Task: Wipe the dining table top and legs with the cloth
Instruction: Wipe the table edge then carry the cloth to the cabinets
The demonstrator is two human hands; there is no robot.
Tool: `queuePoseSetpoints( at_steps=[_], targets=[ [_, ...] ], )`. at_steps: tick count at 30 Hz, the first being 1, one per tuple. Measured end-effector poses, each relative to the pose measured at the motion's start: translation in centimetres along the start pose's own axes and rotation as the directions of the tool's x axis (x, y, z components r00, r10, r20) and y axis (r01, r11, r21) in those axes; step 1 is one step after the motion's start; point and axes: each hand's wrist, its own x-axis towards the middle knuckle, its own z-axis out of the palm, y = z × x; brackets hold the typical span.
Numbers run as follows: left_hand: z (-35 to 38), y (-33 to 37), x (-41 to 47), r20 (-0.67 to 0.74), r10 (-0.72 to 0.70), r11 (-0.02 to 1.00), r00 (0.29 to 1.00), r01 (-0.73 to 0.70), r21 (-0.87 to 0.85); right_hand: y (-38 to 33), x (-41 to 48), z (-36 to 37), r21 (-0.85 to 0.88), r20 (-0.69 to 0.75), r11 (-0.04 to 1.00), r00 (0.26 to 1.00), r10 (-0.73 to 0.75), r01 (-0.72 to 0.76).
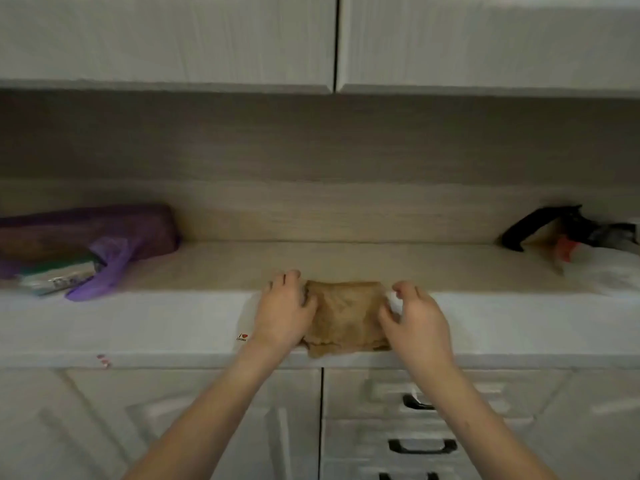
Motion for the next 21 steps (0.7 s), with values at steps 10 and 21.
queuePoseSetpoints(
  at_steps=[10,21],
  targets=[
    [2.5,0.0,-0.1,0.404,0.283,0.895,0.87,-0.391,0.216,0.9,2.4,3.5,-0.076,0.549,0.93,0.794,-0.262,0.36],
    [5.9,-0.5,10.2,0.456,0.23,0.885,0.86,-0.38,0.269,1.0,11.4,8.7,-0.195,0.564,0.925,0.809,-0.167,0.326]
  ],
)
